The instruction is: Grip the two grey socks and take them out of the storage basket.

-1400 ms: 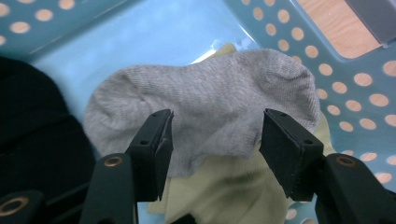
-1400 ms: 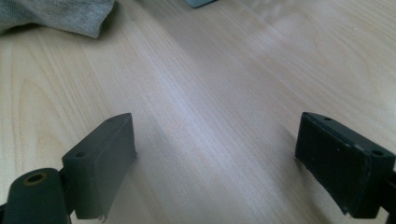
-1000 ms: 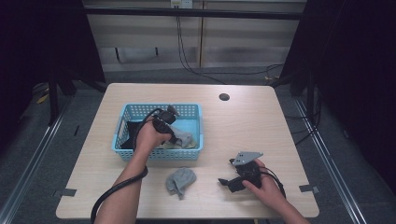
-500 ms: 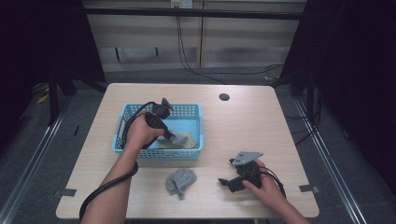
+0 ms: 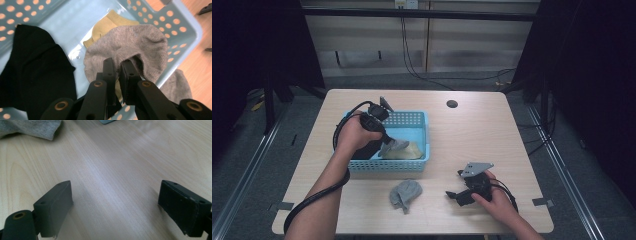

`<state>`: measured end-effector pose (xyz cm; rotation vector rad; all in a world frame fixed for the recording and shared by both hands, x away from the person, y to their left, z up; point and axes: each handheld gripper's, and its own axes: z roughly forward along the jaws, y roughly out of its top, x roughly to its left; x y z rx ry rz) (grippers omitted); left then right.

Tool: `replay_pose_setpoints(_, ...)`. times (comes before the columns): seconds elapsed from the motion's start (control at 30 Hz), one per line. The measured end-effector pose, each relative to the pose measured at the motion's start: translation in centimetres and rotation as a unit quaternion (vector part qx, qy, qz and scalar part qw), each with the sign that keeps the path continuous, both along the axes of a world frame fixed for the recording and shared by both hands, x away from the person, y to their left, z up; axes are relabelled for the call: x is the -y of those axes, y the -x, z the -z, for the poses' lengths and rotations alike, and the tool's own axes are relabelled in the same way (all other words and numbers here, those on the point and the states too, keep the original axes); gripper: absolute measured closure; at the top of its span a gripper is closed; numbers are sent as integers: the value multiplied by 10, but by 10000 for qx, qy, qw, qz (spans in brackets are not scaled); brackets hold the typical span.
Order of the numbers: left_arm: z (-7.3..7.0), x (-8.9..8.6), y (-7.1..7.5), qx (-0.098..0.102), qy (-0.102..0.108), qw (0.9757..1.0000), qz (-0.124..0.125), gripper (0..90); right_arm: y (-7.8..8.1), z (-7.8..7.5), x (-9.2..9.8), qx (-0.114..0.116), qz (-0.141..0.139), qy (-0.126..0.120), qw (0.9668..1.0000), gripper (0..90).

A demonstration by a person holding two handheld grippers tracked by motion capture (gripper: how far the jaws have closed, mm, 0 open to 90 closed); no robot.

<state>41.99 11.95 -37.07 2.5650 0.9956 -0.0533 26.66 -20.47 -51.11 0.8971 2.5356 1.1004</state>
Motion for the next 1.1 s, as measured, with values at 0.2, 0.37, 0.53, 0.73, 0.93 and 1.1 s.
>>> replay_pose_setpoints(0.2,-13,-2,3,23,81,9999,126,833,0,0,0,-24,10,-7,10000,116)
replay_pose_setpoints(0.37,-23,-2,7,-10,141,9997,182,833,0,0,0,-25,12,-7,10000,116)
replay_pose_setpoints(0.53,-32,-2,11,-67,202,9994,256,833,0,0,0,-24,12,-7,10000,116)
replay_pose_setpoints(0.73,-45,-1,19,-62,180,9986,488,833,0,0,0,-21,7,-7,10000,116)
replay_pose_setpoints(0.93,-55,1,27,-46,255,9977,619,833,0,0,0,-22,5,-6,10000,116)
replay_pose_setpoints(1.1,-63,2,36,-35,272,9967,759,833,0,0,0,-23,7,-8,10000,116)
